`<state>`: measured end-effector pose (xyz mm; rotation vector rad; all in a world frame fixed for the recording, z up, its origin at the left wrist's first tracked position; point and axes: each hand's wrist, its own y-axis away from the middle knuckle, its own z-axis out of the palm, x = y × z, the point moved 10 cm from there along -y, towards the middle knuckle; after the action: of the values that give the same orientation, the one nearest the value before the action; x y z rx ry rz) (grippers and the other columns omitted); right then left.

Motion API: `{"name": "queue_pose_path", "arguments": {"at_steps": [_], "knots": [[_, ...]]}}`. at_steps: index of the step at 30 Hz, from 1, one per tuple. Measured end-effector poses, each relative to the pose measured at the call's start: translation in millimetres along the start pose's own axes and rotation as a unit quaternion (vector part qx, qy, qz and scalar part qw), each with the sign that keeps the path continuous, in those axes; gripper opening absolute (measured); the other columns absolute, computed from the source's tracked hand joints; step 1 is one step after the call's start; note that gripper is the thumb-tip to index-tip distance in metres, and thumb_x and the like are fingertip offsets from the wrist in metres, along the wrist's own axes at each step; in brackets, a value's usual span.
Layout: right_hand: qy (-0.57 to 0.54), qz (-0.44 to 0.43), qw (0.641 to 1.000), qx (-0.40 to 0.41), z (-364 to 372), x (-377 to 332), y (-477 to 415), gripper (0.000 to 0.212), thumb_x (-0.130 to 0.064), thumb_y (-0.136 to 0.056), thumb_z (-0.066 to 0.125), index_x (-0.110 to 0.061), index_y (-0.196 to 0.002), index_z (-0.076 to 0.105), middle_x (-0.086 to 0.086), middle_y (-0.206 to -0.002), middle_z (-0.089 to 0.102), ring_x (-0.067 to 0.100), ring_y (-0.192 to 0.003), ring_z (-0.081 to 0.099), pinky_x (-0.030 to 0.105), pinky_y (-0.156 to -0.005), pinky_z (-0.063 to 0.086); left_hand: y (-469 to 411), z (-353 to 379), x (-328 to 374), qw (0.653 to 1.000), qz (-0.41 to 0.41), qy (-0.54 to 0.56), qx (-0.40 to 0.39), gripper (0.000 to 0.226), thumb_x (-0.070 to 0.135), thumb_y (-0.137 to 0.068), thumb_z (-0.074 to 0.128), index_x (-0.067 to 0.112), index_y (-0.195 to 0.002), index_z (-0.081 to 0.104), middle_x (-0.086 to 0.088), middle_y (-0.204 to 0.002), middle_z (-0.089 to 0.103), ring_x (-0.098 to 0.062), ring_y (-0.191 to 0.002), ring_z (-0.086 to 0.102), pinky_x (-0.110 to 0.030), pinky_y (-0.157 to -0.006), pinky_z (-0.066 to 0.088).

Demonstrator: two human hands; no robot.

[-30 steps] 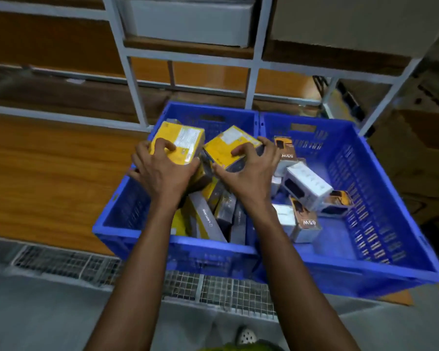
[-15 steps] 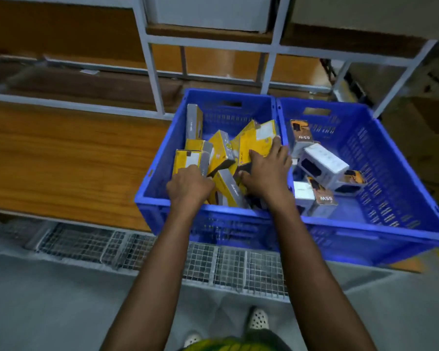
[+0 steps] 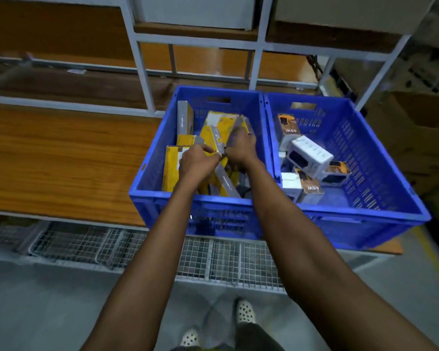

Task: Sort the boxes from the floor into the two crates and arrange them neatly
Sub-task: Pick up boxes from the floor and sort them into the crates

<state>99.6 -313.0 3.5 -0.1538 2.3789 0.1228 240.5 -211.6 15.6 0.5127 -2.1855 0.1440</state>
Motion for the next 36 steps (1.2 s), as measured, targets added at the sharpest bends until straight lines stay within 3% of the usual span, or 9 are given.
{"name": "queue_pose_path", "arguments": {"at_steps": [4, 8, 13, 17, 19, 22, 25, 31, 36], "knots": [[-0.026, -0.026, 0.992, -0.124, 28.7, 0.3, -17.3, 0.066, -0.011, -0.092, 0.055, -0.015, -0.155, 0.034, 0.021, -0.159, 0.033, 0.038, -0.149, 0.026, 0.04, -0.105, 0.039, -14.9, 0.9, 0.0, 0.998, -0.006, 0.047, 0.043, 0.033, 0.034, -0.083, 0.075, 0.024, -0.114, 0.07, -0.002, -0.114, 0.072, -0.024, -0.108, 0.066, -0.039, -0.094, 0.053], [-0.034, -0.048, 0.994, -0.089, 25.2, -1.9, -35.5, 0.062, -0.027, -0.075, 0.054, -0.017, -0.136, 0.056, 0.018, -0.133, 0.06, 0.038, -0.139, 0.042, 0.049, -0.107, 0.043, -20.0, -1.2, -2.8, 0.993, 0.002, 0.058, 0.1, 0.029, 0.026, -0.085, 0.074, 0.021, -0.114, 0.072, -0.001, -0.108, 0.074, -0.02, -0.102, 0.068, -0.032, -0.086, 0.053], [-0.067, -0.212, 0.974, -0.053, 30.3, -64.5, -6.0, 0.05, -0.029, -0.083, 0.056, -0.013, -0.129, 0.064, 0.01, -0.134, 0.065, 0.033, -0.129, 0.055, 0.045, -0.108, 0.043, 0.9, -31.4, -5.3, 0.981, 0.043, 0.037, 0.186, 0.032, 0.03, -0.086, 0.065, 0.018, -0.115, 0.069, -0.003, -0.101, 0.076, -0.022, -0.101, 0.07, -0.037, -0.088, 0.054], [-0.233, -0.269, 0.927, -0.118, 41.4, -110.1, 46.5, 0.04, -0.031, -0.092, 0.066, -0.013, -0.127, 0.068, 0.005, -0.13, 0.067, 0.016, -0.123, 0.06, 0.045, -0.107, 0.047, 63.8, -87.5, -21.1, 0.946, 0.071, -0.041, 0.314, 0.042, 0.039, -0.089, 0.059, 0.015, -0.123, 0.067, -0.004, -0.122, 0.069, -0.026, -0.115, 0.063, -0.041, -0.1, 0.047], [-0.461, -0.159, 0.834, -0.258, 55.7, -123.8, 89.4, 0.037, -0.029, -0.101, 0.06, -0.011, -0.133, 0.063, 0.001, -0.132, 0.065, 0.009, -0.118, 0.06, 0.041, -0.108, 0.049, 110.8, -116.7, -40.4, 0.925, 0.048, 0.091, 0.366, 0.04, 0.041, -0.095, 0.057, 0.018, -0.127, 0.064, 0.001, -0.128, 0.066, -0.012, -0.116, 0.061, -0.029, -0.095, 0.049], [-0.645, 0.031, 0.595, -0.478, 87.9, -134.2, 182.9, 0.048, -0.043, -0.105, 0.044, -0.014, -0.142, 0.054, 0.011, -0.151, 0.052, 0.026, -0.135, 0.053, 0.047, -0.117, 0.04, 189.1, -128.6, -88.1, 0.801, 0.008, 0.477, 0.362, 0.051, 0.044, -0.103, 0.039, 0.012, -0.14, 0.053, -0.013, -0.143, 0.057, -0.019, -0.124, 0.055, -0.035, -0.097, 0.047], [-0.628, 0.138, 0.471, -0.603, 132.2, -115.3, 279.0, 0.058, -0.055, -0.1, 0.043, -0.02, -0.146, 0.048, 0.012, -0.155, 0.048, 0.031, -0.143, 0.045, 0.048, -0.115, 0.042, 285.3, -112.0, -141.9, 0.637, -0.008, 0.678, 0.366, 0.069, 0.058, -0.102, 0.032, 0.009, -0.149, 0.043, -0.025, -0.15, 0.046, -0.039, -0.14, 0.042, -0.061, -0.116, 0.03], [-0.477, 0.322, 0.437, -0.691, 224.8, -47.1, 444.2, 0.061, -0.056, -0.1, 0.045, -0.022, -0.151, 0.046, 0.013, -0.154, 0.05, 0.035, -0.143, 0.046, 0.049, -0.115, 0.04, 459.4, -61.0, -226.6, 0.438, -0.009, 0.771, 0.462, 0.082, 0.07, -0.096, 0.038, 0.018, -0.159, 0.025, -0.027, -0.154, 0.04, -0.045, -0.142, 0.039, -0.065, -0.118, 0.022], [-0.379, 0.356, 0.449, -0.726, 273.0, -31.0, 562.4, 0.059, -0.054, -0.101, 0.047, -0.021, -0.149, 0.049, 0.011, -0.148, 0.057, 0.032, -0.139, 0.052, 0.05, -0.111, 0.041, 586.9, -44.4, -273.3, 0.369, -0.027, 0.745, 0.555, 0.078, 0.068, -0.095, 0.042, 0.016, -0.153, 0.038, -0.027, -0.149, 0.047, -0.044, -0.138, 0.046, -0.064, -0.116, 0.027]]}}
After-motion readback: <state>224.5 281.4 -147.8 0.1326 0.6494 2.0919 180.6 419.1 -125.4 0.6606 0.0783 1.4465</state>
